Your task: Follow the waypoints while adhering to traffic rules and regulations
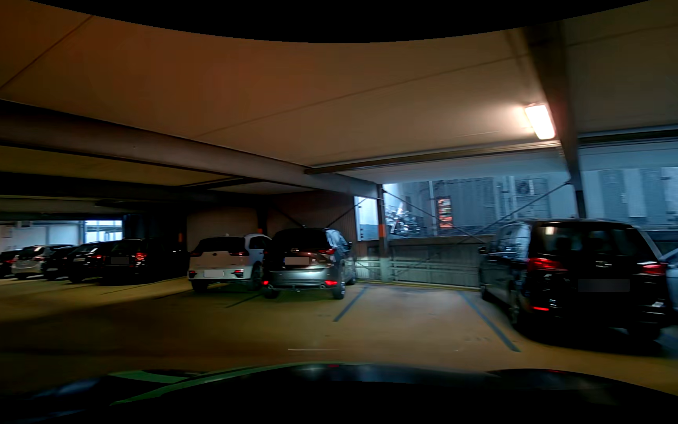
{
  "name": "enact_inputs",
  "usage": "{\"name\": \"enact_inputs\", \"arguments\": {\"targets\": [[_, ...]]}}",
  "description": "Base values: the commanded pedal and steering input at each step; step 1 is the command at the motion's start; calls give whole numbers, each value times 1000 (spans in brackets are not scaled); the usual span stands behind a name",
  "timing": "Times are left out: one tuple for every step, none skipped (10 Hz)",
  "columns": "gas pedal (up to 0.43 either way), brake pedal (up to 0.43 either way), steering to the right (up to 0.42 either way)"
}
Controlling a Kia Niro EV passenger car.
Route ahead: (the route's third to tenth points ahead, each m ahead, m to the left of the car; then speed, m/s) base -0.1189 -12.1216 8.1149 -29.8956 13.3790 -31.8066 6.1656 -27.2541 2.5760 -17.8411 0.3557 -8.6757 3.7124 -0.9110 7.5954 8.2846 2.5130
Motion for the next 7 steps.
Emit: {"name": "enact_inputs", "arguments": {"targets": [[189, 0, -574], [189, 0, -574], [197, 0, -573], [220, 0, -572], [220, 0, -570], [220, 0, -567], [220, 0, -564]]}}
